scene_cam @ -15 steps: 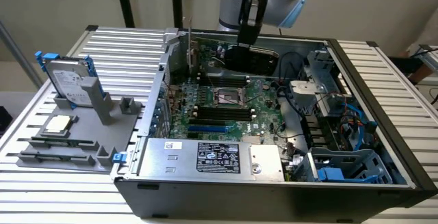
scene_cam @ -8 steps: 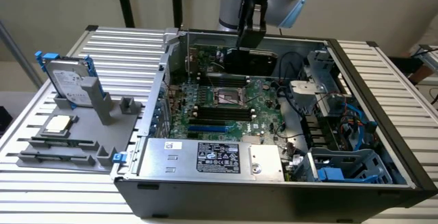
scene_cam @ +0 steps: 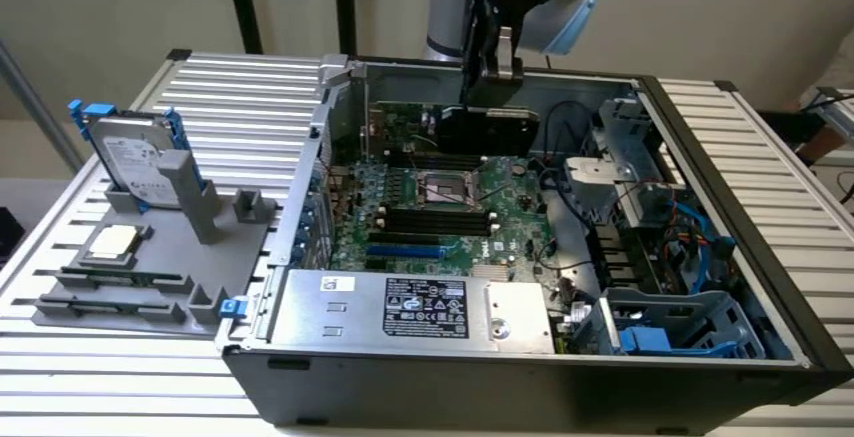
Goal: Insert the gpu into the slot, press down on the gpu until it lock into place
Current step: 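Insert the gpu into the slot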
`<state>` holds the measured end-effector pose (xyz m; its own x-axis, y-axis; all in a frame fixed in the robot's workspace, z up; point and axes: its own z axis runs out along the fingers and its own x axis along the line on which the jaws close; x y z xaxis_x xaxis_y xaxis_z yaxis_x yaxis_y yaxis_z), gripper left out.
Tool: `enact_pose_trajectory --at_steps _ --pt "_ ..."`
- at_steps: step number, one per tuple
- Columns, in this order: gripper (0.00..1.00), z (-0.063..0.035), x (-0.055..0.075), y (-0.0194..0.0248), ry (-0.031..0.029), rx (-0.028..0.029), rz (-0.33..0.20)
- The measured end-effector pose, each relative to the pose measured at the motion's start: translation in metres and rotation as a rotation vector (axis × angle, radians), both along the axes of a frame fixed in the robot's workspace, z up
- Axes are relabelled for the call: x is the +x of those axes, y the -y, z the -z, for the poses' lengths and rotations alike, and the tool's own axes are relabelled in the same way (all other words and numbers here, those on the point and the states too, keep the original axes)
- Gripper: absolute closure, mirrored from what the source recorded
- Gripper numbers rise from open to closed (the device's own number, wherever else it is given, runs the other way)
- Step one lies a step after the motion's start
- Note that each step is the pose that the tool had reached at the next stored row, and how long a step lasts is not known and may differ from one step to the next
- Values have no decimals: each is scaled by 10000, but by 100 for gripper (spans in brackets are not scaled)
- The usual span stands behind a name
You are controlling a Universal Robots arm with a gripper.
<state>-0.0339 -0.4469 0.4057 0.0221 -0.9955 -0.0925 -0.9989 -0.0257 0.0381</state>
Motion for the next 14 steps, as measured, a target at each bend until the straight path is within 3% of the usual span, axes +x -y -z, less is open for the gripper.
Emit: enact_pose_trajectory --at_steps 4,11,14 --pt "74 68 -7 53 0 1 117" --pt "74 194 -108 57 0 -2 351" --pt "74 249 -139 78 -1 0 397"
